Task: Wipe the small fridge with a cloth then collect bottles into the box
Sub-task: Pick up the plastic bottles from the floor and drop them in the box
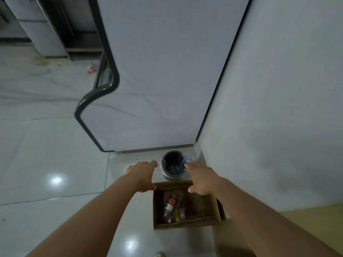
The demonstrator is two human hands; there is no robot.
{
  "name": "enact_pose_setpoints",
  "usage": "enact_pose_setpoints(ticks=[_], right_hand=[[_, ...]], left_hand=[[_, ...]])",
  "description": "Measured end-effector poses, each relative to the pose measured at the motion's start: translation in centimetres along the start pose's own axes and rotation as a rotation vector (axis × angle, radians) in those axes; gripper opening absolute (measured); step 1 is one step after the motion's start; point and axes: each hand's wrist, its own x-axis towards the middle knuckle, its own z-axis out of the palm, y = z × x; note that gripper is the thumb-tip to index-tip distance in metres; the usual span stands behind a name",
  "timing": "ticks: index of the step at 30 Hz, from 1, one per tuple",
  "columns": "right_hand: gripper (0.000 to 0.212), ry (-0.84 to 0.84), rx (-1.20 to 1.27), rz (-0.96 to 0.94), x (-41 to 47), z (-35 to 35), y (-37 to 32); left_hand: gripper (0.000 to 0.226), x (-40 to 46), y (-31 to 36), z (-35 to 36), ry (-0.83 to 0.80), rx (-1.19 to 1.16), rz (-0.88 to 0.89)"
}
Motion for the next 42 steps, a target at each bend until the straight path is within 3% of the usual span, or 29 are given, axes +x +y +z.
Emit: enact_pose_setpoints(ticks=[9,21,32,42], right_hand=[[0.081,0.116,-0.062,-0.138,-4.9,-10.6,-4.8],[0.084,0.132,-0.206,-0.348,-6.4,-15.4,-16.8],[0.081,0.230,-0.255,-0.475,-4.5,-18.8,-35.2],[0.080,0.286,-0.183,-0.442,-0.6,-20.7,-52.7]], left_hand=[[0.072,-9.6,-0.6,-8.6,0.177,-0.063,-0.130],[0.068,-19.9,-6.3,-12.8,0.328,-0.071,-0.357],[0.071,-26.9,-23.5,-15.0,0.381,-0.136,-0.519],[0.070,-31.5,-40.7,-19.4,0.454,-0.122,-0.464]])
